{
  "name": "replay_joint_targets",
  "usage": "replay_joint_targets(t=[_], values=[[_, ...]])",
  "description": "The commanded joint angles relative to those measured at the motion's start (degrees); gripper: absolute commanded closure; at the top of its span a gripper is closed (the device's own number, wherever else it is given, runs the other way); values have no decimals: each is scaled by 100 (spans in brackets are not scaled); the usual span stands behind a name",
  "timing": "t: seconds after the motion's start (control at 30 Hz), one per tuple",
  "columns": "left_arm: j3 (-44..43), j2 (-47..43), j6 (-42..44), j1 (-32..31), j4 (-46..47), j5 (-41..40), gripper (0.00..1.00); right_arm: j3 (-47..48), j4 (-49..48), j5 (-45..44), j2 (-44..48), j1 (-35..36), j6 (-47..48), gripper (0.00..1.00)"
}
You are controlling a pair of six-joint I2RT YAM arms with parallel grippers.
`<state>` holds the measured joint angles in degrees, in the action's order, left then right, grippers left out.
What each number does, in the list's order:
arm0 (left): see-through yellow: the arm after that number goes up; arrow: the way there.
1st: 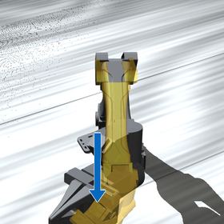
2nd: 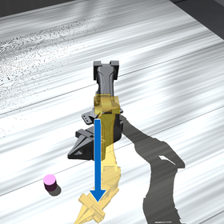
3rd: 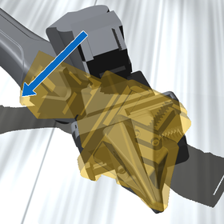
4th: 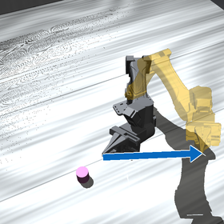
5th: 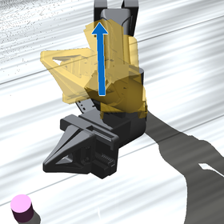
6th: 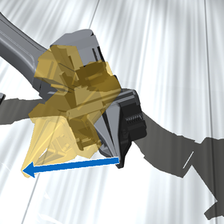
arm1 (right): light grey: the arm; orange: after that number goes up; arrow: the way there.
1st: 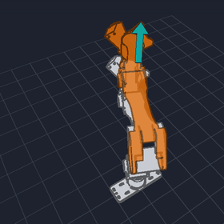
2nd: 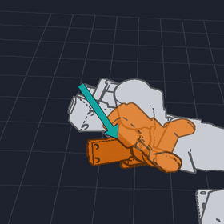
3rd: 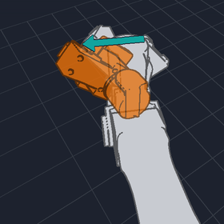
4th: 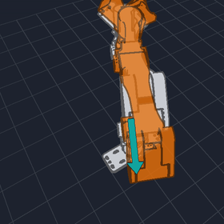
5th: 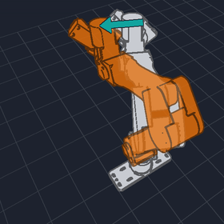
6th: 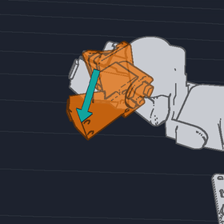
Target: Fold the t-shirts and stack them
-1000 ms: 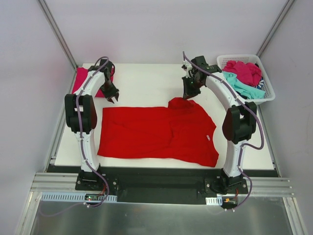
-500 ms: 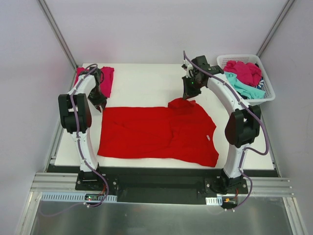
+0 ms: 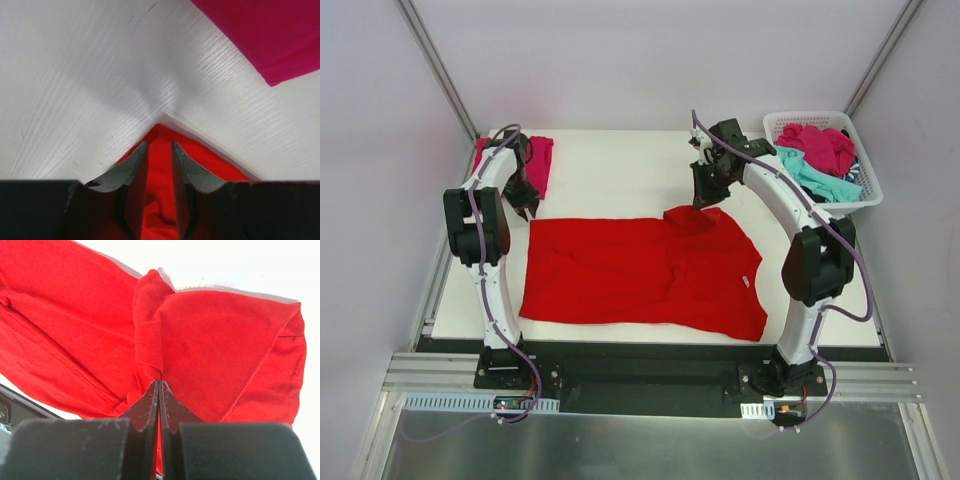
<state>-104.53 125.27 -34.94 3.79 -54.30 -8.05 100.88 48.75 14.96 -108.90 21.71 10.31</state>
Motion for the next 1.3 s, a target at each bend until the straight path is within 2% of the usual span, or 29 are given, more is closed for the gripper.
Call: replay_joint_targets(t=[0.0, 0.3, 0.37, 0.6, 0.63, 0.7, 0.83, 0.97, 1.27], values=[[-147, 155, 84, 7, -142, -47, 76, -16, -41, -28, 492, 70, 33, 99], [-234, 366, 93, 16, -142, -38, 76, -77, -41, -11, 633, 131, 15, 99], [-243, 401, 84, 16, -133, -38, 83, -130, -76, -19, 677, 140, 15, 99], [-235, 577, 101, 78, -107, 32, 83, -323, -111, -11, 861, 184, -2, 99], [-226, 586, 101, 87, -89, 41, 85, -350, -120, 15, 888, 193, -11, 99], [-182, 604, 84, 87, -46, 85, 100, -481, -181, 24, 1002, 219, -20, 99], [-76, 490, 57, 95, 95, 190, 100, -648, -217, -10, 1169, 245, -20, 99], [-67, 147, 57, 87, 95, 357, 100, -789, -261, -169, 1292, 263, -29, 99], [-147, -1215, 224, -106, -36, 621, 100, -737, -173, -556, 1345, 254, -73, 99]])
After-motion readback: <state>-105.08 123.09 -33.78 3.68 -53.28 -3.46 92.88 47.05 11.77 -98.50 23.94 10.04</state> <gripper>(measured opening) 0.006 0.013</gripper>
